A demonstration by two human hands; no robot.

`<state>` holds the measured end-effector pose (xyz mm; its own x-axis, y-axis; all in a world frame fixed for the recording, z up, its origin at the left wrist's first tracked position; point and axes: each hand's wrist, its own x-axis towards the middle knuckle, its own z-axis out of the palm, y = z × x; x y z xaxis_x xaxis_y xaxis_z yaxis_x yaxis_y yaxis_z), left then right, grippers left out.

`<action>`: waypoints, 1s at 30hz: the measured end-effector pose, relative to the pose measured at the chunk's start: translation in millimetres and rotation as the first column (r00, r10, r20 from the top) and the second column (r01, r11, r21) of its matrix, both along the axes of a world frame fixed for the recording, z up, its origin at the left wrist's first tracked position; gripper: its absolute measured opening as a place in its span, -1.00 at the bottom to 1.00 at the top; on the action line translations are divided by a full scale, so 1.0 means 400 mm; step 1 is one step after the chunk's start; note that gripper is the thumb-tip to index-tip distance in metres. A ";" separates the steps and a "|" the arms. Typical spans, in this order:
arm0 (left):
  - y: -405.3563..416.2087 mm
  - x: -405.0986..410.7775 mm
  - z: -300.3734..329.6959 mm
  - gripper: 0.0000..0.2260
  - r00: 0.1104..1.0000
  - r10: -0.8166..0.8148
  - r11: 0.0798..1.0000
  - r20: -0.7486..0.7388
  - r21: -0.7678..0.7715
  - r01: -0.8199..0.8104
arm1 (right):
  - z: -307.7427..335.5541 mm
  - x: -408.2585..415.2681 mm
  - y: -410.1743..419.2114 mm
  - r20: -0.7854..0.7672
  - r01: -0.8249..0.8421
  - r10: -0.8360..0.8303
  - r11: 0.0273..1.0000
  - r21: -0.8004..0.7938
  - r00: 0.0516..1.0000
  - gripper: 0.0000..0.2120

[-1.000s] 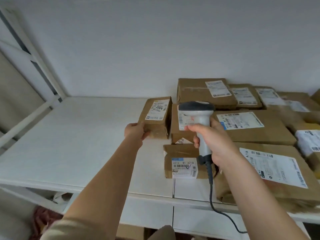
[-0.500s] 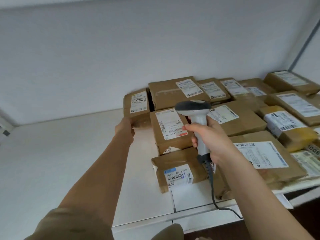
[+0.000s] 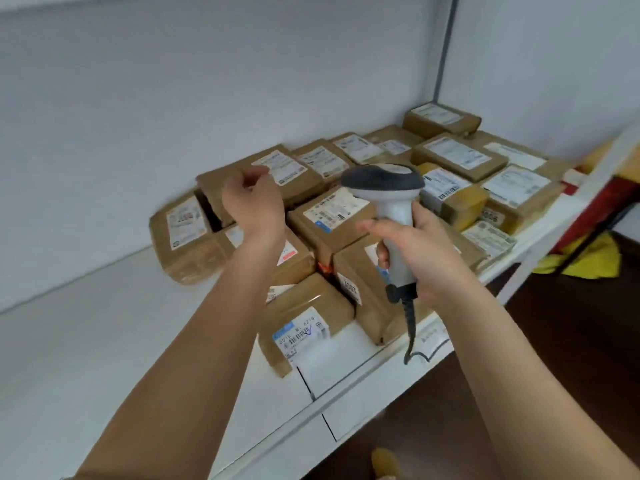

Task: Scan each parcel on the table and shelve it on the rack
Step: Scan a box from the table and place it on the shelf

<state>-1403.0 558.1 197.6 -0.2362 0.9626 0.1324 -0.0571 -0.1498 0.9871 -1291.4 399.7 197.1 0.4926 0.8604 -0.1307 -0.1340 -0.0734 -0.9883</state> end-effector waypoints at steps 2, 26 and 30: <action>-0.051 0.105 -0.012 -0.73 0.991 -0.134 0.991 0.010 0.002 0.134 | -0.007 0.057 -0.057 -0.001 0.094 -0.094 0.995 -0.014 0.996 -0.79; -0.950 1.554 -0.157 -0.70 0.429 -0.899 0.437 -0.085 -0.199 0.877 | -0.115 1.150 -1.011 -0.085 0.869 -0.869 0.492 -0.043 0.488 -0.81; -1.013 1.737 -0.194 -0.71 0.366 -0.921 0.390 -0.136 -0.273 0.880 | -0.149 1.293 -1.089 -0.104 0.899 -0.898 0.434 -0.061 0.427 -0.83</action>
<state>-708.3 153.1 120.1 0.8006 0.5899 -0.1051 0.1481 -0.0249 0.9887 -774.3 -35.8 137.5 0.9704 -0.0605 -0.2337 -0.2221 0.1554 -0.9626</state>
